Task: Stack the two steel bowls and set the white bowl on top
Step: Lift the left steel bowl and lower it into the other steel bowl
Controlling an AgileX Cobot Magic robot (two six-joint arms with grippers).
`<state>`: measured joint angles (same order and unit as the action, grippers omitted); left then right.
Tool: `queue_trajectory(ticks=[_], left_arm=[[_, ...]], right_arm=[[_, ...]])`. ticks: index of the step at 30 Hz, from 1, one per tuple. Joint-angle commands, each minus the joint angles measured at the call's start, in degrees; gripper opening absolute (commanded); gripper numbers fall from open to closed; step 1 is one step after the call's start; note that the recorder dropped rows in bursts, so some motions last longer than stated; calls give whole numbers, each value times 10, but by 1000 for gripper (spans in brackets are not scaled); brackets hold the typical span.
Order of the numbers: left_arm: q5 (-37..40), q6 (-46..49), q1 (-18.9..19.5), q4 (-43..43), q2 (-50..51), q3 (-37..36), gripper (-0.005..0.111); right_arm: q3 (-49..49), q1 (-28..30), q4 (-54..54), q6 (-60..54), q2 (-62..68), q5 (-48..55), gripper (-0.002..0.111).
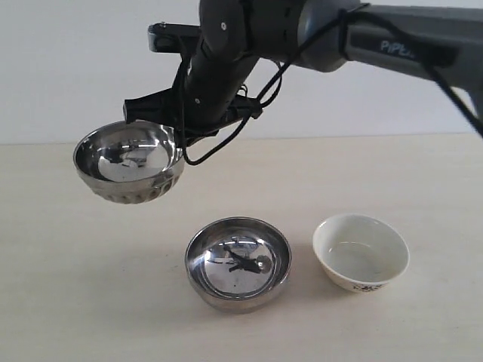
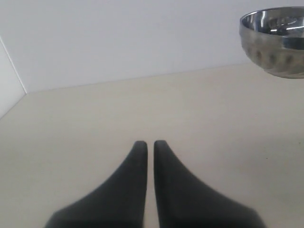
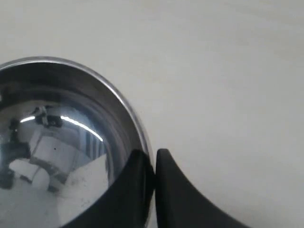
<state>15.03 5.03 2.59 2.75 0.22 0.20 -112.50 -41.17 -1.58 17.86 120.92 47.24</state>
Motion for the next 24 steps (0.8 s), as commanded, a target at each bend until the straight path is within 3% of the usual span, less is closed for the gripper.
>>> queue_trajectory(ticks=[1,11,24], left_arm=[[-4,-6,1,-4,-2,-2,4],[-4,-6,1,-4,-2,-2,4],[-4,-6,1,-4,-2,-2,4]], right_arm=[[89,0,0,-5,-78,-47,0],[257,7,22,0,-218,-52,0],[379,30,22,-4,-244,-107,0]])
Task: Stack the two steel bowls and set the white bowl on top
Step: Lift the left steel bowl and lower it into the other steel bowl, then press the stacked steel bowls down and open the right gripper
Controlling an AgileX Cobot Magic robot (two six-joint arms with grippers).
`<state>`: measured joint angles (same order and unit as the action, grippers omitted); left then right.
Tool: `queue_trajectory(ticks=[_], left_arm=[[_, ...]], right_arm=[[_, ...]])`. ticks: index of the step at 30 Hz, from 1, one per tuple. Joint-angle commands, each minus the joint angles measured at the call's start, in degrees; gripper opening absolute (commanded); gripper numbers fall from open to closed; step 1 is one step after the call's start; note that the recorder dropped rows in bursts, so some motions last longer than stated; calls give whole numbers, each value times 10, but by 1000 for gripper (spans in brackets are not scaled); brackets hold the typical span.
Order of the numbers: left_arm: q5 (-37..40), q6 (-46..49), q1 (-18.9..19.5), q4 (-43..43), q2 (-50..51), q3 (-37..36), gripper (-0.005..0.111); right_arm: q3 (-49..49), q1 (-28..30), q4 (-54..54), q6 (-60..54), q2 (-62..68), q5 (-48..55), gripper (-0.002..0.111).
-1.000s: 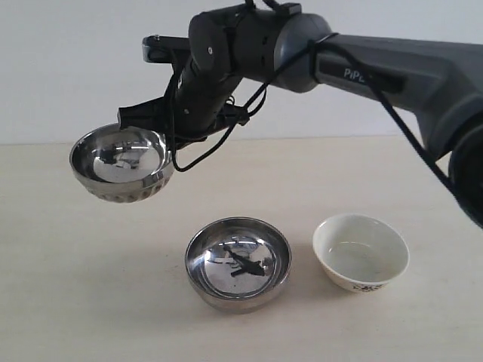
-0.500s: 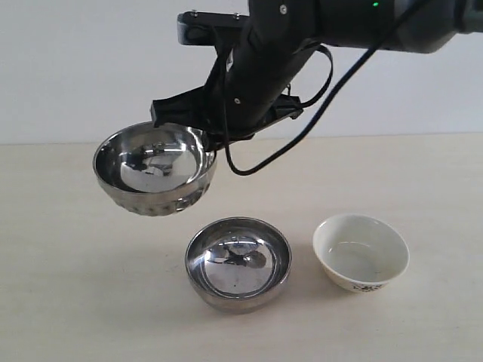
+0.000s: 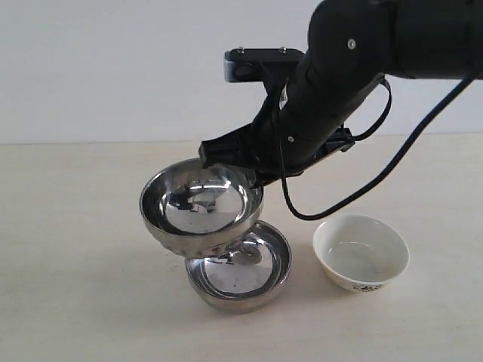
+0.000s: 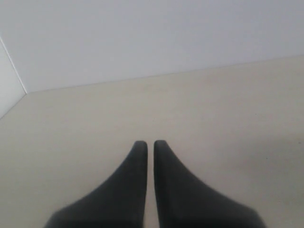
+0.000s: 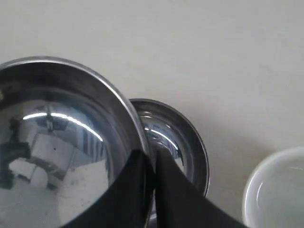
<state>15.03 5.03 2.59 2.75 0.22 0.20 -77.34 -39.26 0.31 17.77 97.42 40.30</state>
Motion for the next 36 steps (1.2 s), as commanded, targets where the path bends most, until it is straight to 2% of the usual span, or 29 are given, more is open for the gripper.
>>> queue_trajectory(ticks=[1,16,29,36], left_arm=[[-4,-6,1,-4,-2,-2,4],[-4,-6,1,-4,-2,-2,4],[-4,-6,1,-4,-2,-2,4],[-4,-6,1,-4,-2,-2,4]], right_arm=[[39,14,3,-3,-9,-45,0],[123,34,3,-6,-9,-120,0],[135,34,-3,10,-8,-148,0],[164,34,-3,23,-8,-204,0]])
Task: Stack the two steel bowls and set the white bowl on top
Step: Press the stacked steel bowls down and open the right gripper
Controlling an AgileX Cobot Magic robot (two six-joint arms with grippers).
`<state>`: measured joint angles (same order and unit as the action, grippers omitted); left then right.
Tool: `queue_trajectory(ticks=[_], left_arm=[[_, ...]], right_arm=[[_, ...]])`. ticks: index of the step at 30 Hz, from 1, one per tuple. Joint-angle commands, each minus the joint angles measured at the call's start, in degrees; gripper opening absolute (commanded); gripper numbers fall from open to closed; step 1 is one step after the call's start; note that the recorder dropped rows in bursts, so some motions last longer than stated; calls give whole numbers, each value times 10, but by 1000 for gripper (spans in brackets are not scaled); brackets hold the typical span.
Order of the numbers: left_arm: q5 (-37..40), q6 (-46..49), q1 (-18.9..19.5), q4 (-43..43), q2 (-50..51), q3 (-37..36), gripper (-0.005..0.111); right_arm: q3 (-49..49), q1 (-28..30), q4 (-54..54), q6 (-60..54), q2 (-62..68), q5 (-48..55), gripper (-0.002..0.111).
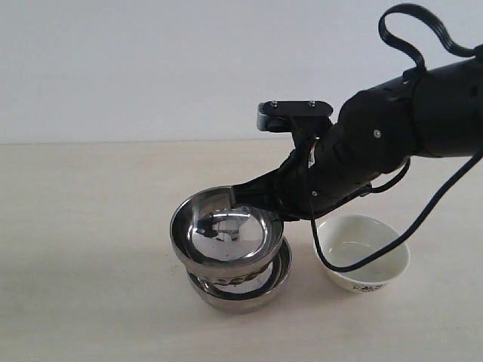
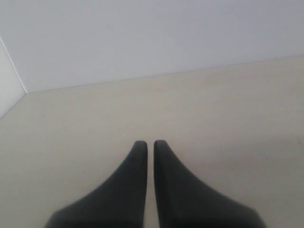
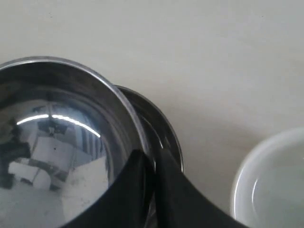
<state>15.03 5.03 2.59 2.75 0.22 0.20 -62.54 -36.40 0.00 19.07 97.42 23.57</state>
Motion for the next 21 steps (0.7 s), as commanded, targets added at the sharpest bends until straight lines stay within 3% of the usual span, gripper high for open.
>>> queue_trajectory(ticks=[1,21], left_arm=[[-4,-6,1,-4,-2,-2,4],[-4,-6,1,-4,-2,-2,4]], right_arm=[[19,5,0,10,-8,-41,0],[21,21,5,7,-8,-17,0]])
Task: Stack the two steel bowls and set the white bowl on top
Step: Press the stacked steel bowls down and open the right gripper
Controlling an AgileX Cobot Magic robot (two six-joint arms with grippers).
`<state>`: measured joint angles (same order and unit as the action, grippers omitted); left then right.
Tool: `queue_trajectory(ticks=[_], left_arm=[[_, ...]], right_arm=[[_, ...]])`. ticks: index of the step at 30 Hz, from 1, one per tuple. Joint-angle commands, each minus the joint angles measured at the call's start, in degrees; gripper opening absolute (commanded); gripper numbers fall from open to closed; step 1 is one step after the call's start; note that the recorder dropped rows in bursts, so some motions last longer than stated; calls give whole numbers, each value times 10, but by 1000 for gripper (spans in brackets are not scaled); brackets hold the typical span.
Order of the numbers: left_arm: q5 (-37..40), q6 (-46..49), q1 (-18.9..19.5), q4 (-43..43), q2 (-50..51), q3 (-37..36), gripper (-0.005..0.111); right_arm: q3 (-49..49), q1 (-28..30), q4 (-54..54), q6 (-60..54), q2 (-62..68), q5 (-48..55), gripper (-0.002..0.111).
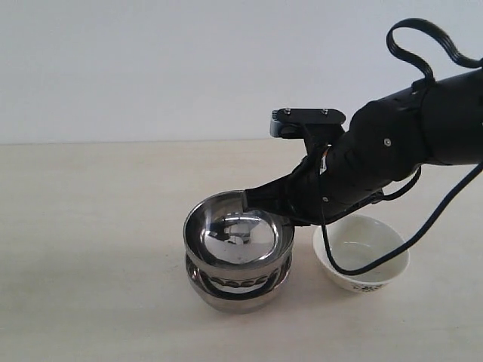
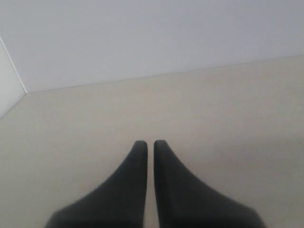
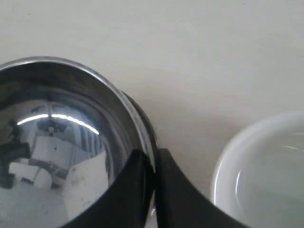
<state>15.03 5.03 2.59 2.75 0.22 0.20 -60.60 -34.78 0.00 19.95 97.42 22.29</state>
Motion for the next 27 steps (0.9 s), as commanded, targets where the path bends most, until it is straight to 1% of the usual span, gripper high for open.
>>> queue_trajectory(ticks=[1,8,13,27], left_arm=[[-4,-6,1,-4,-2,-2,4],[-4,-6,1,-4,-2,-2,4],[-4,-6,1,-4,-2,-2,4],[-4,-6,1,-4,-2,-2,4]], right_arm=[[1,5,5,-2,-8,-5,0],[3,5,5,-3,-8,-12,0],[35,5,0,-3,-8,-69,0],[35,5,0,-6,-8,-61,0]])
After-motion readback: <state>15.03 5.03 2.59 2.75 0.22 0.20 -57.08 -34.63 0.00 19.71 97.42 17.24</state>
